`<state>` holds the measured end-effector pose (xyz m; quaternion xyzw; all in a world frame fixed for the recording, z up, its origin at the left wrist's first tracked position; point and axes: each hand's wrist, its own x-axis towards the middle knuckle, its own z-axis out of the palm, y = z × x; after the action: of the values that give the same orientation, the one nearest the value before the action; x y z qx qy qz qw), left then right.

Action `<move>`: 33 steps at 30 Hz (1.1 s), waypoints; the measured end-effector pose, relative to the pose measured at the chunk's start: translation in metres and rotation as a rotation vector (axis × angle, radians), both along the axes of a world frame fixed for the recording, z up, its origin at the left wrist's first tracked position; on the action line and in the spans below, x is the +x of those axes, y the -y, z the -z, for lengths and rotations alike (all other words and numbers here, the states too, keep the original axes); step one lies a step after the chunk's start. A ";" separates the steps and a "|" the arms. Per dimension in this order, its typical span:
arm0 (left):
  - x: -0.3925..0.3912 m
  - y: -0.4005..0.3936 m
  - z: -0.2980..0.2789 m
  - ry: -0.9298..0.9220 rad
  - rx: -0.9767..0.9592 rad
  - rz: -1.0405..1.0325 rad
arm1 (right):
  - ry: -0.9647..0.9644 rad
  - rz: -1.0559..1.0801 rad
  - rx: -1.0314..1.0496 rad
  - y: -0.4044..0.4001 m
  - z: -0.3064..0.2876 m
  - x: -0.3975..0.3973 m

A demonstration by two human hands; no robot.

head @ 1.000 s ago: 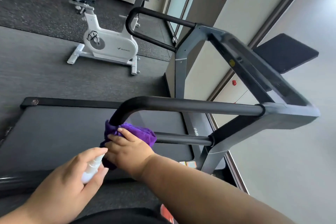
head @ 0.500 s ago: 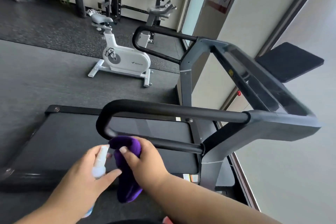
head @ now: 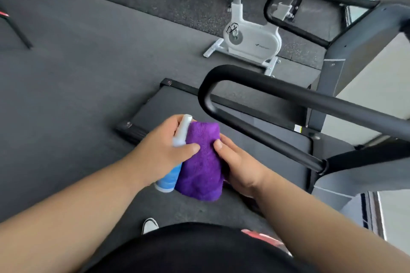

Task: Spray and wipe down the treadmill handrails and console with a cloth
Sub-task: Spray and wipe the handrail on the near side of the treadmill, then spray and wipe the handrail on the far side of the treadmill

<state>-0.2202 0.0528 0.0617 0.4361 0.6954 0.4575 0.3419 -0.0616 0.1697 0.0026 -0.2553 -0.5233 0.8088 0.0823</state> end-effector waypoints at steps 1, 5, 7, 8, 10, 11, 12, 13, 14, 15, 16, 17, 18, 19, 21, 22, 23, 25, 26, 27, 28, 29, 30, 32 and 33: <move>-0.005 0.005 -0.003 0.042 0.013 -0.003 | -0.004 -0.051 -0.047 -0.001 0.003 -0.005; -0.028 0.022 -0.005 0.188 0.045 -0.077 | -0.038 -0.120 -0.128 0.008 0.004 -0.038; -0.044 0.032 0.000 0.196 0.035 -0.156 | -0.063 -0.037 -0.140 0.017 0.002 -0.061; -0.054 0.038 0.003 0.194 0.023 -0.205 | -0.075 0.013 -0.141 0.021 0.001 -0.073; -0.078 0.051 0.010 0.178 -0.004 -0.294 | -0.096 0.065 -0.135 0.031 -0.002 -0.100; -0.091 0.057 0.014 0.161 -0.012 -0.332 | -0.097 0.068 -0.133 0.036 -0.002 -0.115; -0.105 0.063 0.018 0.145 -0.019 -0.371 | -0.092 0.061 -0.134 0.042 -0.001 -0.131; -0.121 0.070 0.021 0.134 -0.023 -0.408 | -0.081 0.053 -0.135 0.049 0.001 -0.149; -0.138 0.076 0.023 0.125 -0.029 -0.447 | -0.068 0.049 -0.137 0.056 0.001 -0.168; -0.155 0.083 0.026 0.110 -0.034 -0.479 | -0.059 0.051 -0.139 0.062 0.003 -0.188; -0.174 0.090 0.028 0.091 -0.037 -0.503 | -0.050 0.060 -0.137 0.068 0.004 -0.208; -0.194 0.097 0.030 0.075 -0.040 -0.519 | -0.042 0.073 -0.127 0.074 0.005 -0.229; -0.215 0.105 0.031 0.065 -0.039 -0.531 | -0.035 0.084 -0.113 0.079 0.006 -0.250; -0.237 0.113 0.033 0.054 -0.040 -0.535 | -0.023 0.095 -0.102 0.084 0.005 -0.271; -0.282 0.129 0.035 0.023 -0.029 -0.513 | 0.015 0.133 -0.074 0.095 0.004 -0.313; -0.303 0.137 0.034 0.000 -0.027 -0.493 | 0.037 0.158 -0.061 0.101 0.003 -0.333; -0.323 0.144 0.032 -0.027 -0.033 -0.474 | 0.056 0.182 -0.054 0.106 0.003 -0.351; -0.362 0.155 0.027 -0.070 -0.054 -0.446 | 0.070 0.225 -0.046 0.114 0.001 -0.386; -0.380 0.159 0.025 -0.076 -0.064 -0.434 | 0.069 0.241 -0.037 0.118 0.000 -0.403; -0.397 0.162 0.026 -0.077 -0.071 -0.426 | 0.068 0.263 -0.031 0.121 -0.002 -0.418; -0.413 0.163 0.026 -0.078 -0.072 -0.421 | 0.068 0.289 -0.026 0.122 -0.004 -0.431; -0.427 0.163 0.028 -0.076 -0.072 -0.421 | 0.071 0.319 -0.013 0.122 -0.004 -0.443; -0.439 0.162 0.029 -0.072 -0.072 -0.418 | 0.077 0.342 0.026 0.121 -0.005 -0.454; -0.462 0.157 0.034 -0.066 -0.083 -0.403 | 0.119 0.337 0.248 0.115 -0.004 -0.473; -0.472 0.153 0.036 -0.067 -0.092 -0.393 | 0.158 0.311 0.389 0.111 -0.005 -0.483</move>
<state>-0.6920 -0.1000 0.0258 0.2911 0.7983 0.4683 0.2422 -0.5442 0.0591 0.0073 -0.3744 -0.6281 0.6483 0.2123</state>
